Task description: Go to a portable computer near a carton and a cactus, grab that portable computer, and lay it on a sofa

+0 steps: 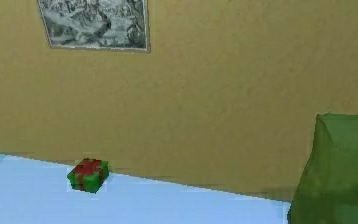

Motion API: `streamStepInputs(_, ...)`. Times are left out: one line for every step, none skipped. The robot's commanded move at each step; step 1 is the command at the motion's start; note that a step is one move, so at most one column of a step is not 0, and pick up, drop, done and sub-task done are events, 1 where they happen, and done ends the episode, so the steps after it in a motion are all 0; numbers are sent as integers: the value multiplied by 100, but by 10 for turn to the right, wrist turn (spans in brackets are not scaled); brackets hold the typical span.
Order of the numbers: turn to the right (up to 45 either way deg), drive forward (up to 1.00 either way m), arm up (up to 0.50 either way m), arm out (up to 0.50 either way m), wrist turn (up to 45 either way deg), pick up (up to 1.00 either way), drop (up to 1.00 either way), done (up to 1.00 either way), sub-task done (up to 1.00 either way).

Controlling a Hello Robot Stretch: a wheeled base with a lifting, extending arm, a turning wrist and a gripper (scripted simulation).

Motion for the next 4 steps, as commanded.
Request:
streamStepInputs(-240, 0, 0, 0, 0, 0, 0, 0, 0)
streamStepInputs(450, 0, 0, 0, 0, 0, 0, 0, 0)
streamStepInputs(450, 0, 0, 0, 0, 0, 0, 0, 0)
streamStepInputs(450, 0, 0, 0, 0, 0, 0, 0, 0)
